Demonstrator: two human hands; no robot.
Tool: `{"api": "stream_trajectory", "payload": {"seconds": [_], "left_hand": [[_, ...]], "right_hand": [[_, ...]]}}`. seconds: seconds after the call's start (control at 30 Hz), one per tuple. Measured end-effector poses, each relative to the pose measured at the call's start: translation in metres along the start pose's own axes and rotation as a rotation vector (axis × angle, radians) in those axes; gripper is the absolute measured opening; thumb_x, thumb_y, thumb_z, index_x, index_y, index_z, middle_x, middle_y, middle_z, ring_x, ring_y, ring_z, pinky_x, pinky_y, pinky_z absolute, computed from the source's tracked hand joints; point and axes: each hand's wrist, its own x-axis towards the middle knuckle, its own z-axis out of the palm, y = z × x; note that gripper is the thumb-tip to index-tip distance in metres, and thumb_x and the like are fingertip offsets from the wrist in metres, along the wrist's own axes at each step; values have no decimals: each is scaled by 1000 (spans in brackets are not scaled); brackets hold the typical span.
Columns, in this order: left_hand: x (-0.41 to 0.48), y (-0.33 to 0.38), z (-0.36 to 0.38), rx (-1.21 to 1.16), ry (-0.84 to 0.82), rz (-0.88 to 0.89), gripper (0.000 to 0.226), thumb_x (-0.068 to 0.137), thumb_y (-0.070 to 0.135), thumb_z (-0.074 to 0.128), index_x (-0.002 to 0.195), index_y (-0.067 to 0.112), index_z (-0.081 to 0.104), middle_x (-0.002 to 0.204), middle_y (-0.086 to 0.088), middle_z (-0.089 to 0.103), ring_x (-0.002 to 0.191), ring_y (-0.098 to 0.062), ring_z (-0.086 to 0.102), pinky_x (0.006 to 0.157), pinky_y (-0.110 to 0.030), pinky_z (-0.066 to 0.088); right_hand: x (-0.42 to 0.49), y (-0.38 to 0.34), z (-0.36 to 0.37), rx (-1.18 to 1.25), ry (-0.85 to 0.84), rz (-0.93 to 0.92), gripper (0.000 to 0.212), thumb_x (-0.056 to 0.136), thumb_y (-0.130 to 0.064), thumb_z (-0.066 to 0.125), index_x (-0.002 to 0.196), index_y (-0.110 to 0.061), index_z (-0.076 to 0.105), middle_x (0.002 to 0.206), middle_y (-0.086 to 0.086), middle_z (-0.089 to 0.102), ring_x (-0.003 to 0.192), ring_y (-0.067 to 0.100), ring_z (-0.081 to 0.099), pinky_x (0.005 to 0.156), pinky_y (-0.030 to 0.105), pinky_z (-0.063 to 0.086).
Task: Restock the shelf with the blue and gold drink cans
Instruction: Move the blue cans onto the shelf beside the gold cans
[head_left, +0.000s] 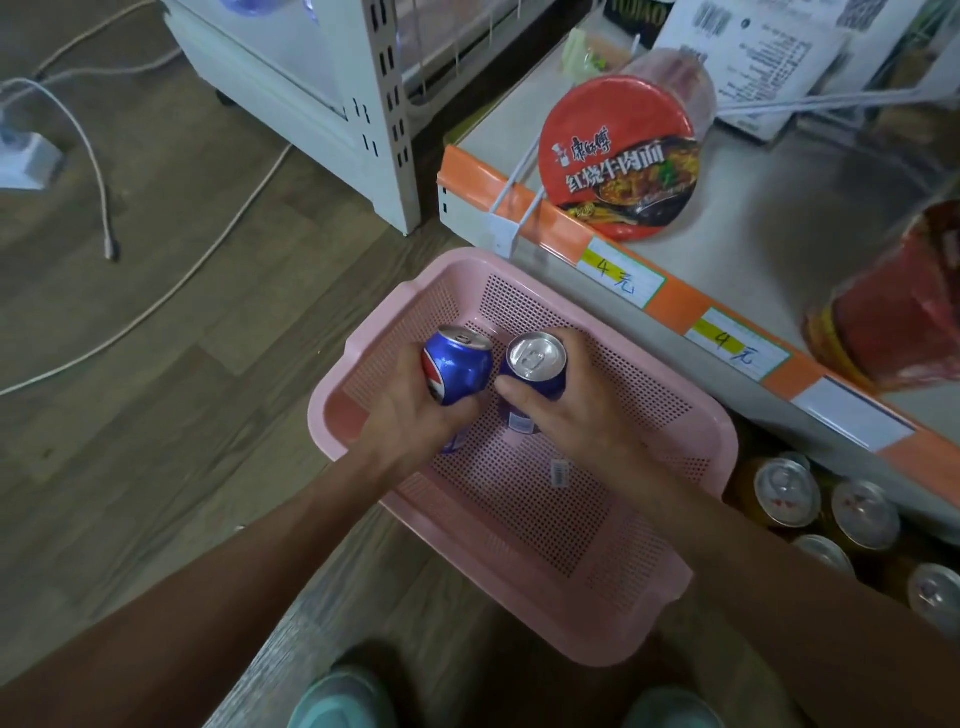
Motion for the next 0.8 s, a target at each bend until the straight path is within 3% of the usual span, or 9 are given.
{"api": "stream_trajectory", "payload": {"seconds": [0.07,0.13,0.27,0.37,0.57,0.7,0.8], "left_hand": [[-2,2,0,-10,-9,-1,53,81,35,80,120,22,46,100,4,65,83,-8,65,69,-19,53],[-4,5,-1,-25,-8,0,54,81,38,81,120,23,47,99,5,65,80,-6,65,64,-15,50],[-5,10,-2,-61,11,-17,52,78,56,77,114,32,49,94,9,67,80,-5,68,72,-24,54],[-4,10,1,-74,47,-52,50,79,60,76,107,25,55,90,6,68,78,-12,68,72,-35,57],[-24,20,9,-120,43,-148,50,73,68,72,100,28,58,88,4,69,79,-14,70,79,-45,60],[-57,46,1,-182,-7,-234,47,77,60,77,104,27,57,92,2,72,79,-13,73,79,-48,62],[-86,79,-14,-182,-76,-279,59,68,69,75,109,31,54,98,0,73,82,-17,74,76,-49,63]], "right_hand": [[5,-4,-3,-39,21,16,50,77,-55,78,113,-31,54,105,-16,67,97,2,63,86,31,53],[8,-5,-6,-60,20,32,48,75,-60,76,108,-32,55,103,-18,67,97,3,63,85,29,51],[5,-1,-7,-3,-45,75,46,69,-62,76,103,-37,58,98,-17,68,90,-2,65,82,30,55],[-2,0,-5,48,-105,137,46,68,-60,75,104,-35,61,96,-15,70,88,2,68,83,37,58],[-25,-6,-4,231,-76,263,38,80,-35,81,110,-23,60,96,-11,71,82,-1,69,69,18,53],[-56,-28,-20,242,-61,353,36,80,-37,81,103,-24,56,90,-13,67,71,-7,65,57,8,46],[-83,-61,-46,262,-62,414,33,79,-46,78,97,-35,53,91,-15,67,77,-1,68,66,18,54]]}}
